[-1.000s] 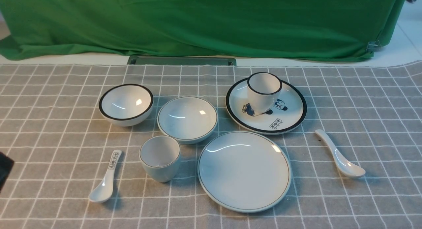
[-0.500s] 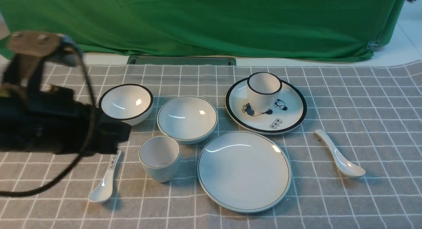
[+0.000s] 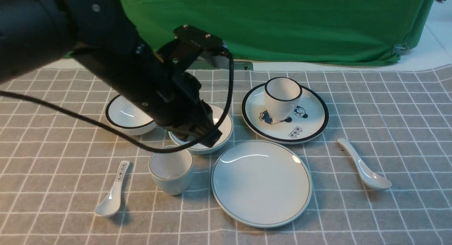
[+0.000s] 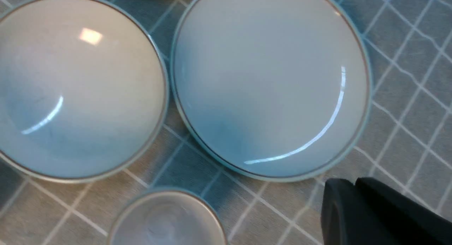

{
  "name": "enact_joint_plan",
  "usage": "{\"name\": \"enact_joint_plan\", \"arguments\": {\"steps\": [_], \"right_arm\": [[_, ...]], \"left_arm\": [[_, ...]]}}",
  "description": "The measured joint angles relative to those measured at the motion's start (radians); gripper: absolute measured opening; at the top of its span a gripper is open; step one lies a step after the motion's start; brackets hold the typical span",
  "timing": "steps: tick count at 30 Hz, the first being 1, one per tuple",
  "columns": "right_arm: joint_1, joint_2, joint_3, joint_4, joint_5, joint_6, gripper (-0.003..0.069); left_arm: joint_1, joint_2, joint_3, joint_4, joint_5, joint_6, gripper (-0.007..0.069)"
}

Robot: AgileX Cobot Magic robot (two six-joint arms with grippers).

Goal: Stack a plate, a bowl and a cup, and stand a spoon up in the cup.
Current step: Use the left arm to grab a blue rice bowl

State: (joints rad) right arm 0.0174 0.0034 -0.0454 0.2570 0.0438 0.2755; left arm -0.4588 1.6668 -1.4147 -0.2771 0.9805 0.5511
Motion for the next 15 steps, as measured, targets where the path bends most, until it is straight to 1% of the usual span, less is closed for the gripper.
{"name": "enact_joint_plan", "arguments": {"steps": [2, 3, 4, 6, 8, 9, 10, 12, 13, 14, 15], "right_arm": [[0.031, 0.020, -0.084, 0.001, 0.093, -0.040, 0.0152], [0.035, 0.020, -0.084, 0.001, 0.105, -0.049, 0.0152], [0.062, 0.052, -0.173, 0.001, 0.194, -0.123, 0.0115], [0.103, 0.109, -0.293, 0.001, 0.302, -0.226, 0.0084], [0.144, 0.173, -0.403, 0.001, 0.398, -0.309, 0.0072], [0.165, 0.215, -0.464, 0.001, 0.455, -0.348, 0.0071], [0.168, 0.222, -0.482, 0.000, 0.463, -0.353, 0.0071], [0.194, 0.279, -0.543, 0.000, 0.531, -0.383, 0.0071], [0.212, 0.323, -0.586, 0.000, 0.573, -0.397, 0.0074], [0.216, 0.327, -0.589, 0.000, 0.579, -0.397, 0.0074], [0.229, 0.358, -0.604, 0.002, 0.604, -0.401, 0.0078]], "left_arm": [[-0.004, 0.042, -0.036, 0.033, 0.000, -0.005, 0.0017], [-0.006, 0.063, -0.048, 0.045, 0.000, -0.007, 0.0017], [-0.011, 0.099, -0.085, 0.083, 0.000, -0.020, 0.0017], [-0.018, 0.172, -0.145, 0.131, 0.000, -0.048, 0.0020], [-0.021, 0.235, -0.198, 0.152, 0.001, -0.060, 0.0034], [-0.022, 0.274, -0.233, 0.167, 0.007, -0.060, 0.0059], [-0.023, 0.286, -0.244, 0.170, 0.010, -0.060, 0.0063], [-0.022, 0.335, -0.290, 0.191, 0.023, -0.060, 0.0121], [-0.022, 0.368, -0.319, 0.201, 0.029, -0.060, 0.0174], [-0.022, 0.371, -0.323, 0.203, 0.029, -0.060, 0.0190], [-0.022, 0.401, -0.344, 0.204, 0.029, -0.060, 0.0281]]}}
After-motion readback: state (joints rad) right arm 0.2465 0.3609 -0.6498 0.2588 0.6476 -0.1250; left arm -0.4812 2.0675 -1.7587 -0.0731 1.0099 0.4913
